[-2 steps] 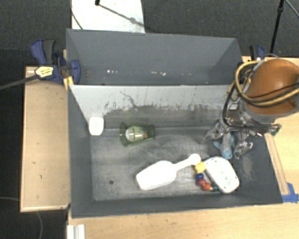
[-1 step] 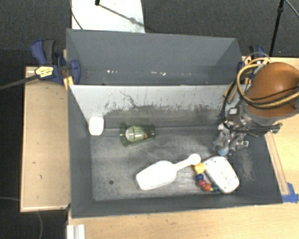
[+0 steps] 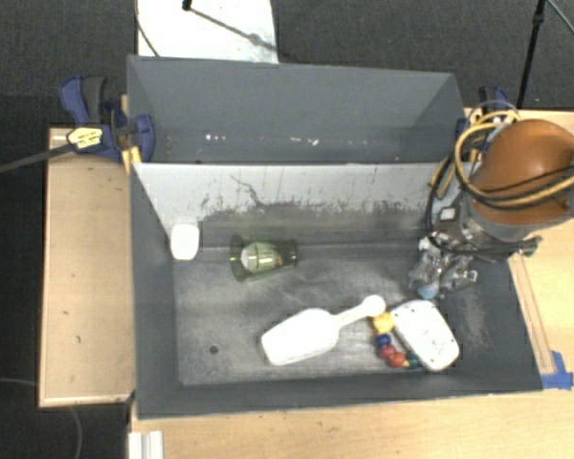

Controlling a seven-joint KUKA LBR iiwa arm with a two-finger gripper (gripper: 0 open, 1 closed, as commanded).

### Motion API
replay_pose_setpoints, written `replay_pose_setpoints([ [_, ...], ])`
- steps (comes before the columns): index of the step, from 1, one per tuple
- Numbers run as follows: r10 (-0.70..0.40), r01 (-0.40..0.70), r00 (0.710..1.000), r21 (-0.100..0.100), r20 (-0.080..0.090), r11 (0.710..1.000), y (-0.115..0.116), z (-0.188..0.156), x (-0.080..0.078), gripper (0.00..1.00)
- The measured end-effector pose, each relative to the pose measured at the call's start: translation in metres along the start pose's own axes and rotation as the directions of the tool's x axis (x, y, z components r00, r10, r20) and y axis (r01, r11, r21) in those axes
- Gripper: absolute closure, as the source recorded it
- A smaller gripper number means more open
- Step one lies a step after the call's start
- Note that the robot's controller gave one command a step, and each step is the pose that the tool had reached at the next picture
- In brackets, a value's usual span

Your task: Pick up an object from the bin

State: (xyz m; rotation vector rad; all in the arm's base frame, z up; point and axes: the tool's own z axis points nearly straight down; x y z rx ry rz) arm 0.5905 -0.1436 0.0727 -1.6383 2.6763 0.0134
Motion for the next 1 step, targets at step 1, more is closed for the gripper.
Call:
replay_pose_setpoints([
  [1,0.0,0.0,1.0,-0.001,0.0,1.0,0.0011,-0.0026,0.0001,1.0],
])
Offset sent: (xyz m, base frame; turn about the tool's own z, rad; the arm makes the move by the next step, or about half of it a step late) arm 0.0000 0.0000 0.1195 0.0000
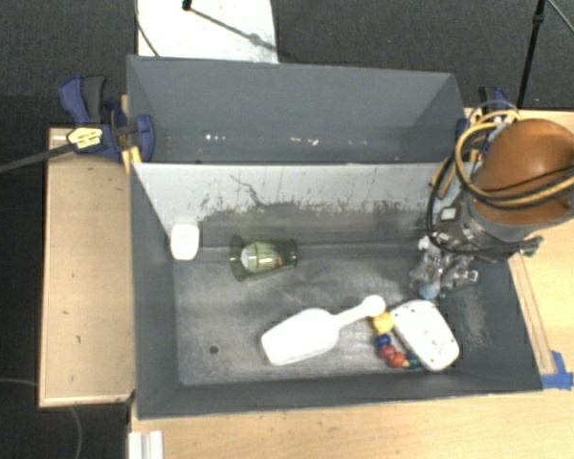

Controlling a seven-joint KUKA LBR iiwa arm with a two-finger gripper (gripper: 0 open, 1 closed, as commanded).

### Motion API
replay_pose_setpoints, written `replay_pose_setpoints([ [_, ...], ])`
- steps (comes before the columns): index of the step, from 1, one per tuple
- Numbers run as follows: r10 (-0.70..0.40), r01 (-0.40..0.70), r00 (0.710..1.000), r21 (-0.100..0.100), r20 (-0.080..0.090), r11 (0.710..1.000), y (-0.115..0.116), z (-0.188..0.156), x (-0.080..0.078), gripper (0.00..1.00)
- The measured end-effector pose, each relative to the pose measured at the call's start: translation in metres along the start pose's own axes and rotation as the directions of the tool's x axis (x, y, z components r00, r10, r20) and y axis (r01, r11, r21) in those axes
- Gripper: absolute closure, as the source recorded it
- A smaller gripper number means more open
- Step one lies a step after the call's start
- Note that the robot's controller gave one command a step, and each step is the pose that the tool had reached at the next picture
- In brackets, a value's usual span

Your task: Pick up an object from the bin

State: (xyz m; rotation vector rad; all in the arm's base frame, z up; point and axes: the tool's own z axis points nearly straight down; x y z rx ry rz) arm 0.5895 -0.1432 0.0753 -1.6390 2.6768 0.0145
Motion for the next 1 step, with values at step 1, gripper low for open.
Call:
replay_pose_setpoints([
  [1,0.0,0.0,1.0,-0.004,-0.005,1.0,0.0019,-0.0176,0.0014,1.0],
])
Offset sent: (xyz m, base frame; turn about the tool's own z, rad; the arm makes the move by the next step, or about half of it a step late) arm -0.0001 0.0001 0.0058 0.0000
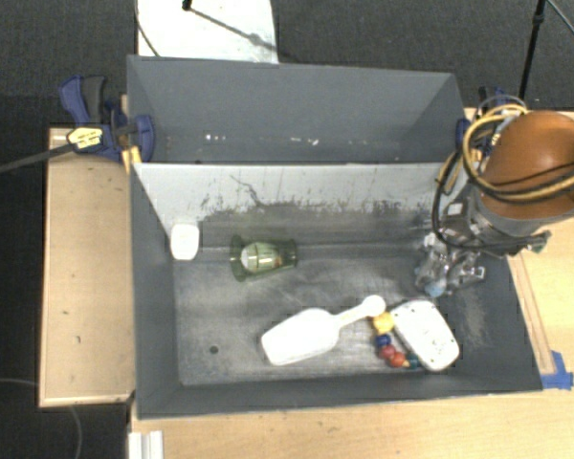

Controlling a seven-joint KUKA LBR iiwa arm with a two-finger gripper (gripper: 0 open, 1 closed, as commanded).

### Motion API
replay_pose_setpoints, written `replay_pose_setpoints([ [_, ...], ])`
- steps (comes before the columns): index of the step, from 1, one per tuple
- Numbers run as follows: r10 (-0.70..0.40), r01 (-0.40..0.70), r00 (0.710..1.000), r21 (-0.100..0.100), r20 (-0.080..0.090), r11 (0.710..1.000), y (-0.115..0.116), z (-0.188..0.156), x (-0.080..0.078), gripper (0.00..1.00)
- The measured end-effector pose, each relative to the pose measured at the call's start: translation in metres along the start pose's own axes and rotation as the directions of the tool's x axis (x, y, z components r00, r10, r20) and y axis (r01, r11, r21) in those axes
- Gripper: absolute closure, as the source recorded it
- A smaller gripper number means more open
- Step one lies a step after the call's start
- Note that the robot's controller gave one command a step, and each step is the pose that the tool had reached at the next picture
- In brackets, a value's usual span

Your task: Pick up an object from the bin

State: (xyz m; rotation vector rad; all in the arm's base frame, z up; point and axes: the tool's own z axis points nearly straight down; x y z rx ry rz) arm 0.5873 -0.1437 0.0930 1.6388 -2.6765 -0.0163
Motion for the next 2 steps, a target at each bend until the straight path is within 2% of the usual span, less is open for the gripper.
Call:
replay_pose_setpoints([
  [2,0.004,-0.004,1.0,0.011,0.0,1.0,-0.002,-0.042,0.0,1.0],
])
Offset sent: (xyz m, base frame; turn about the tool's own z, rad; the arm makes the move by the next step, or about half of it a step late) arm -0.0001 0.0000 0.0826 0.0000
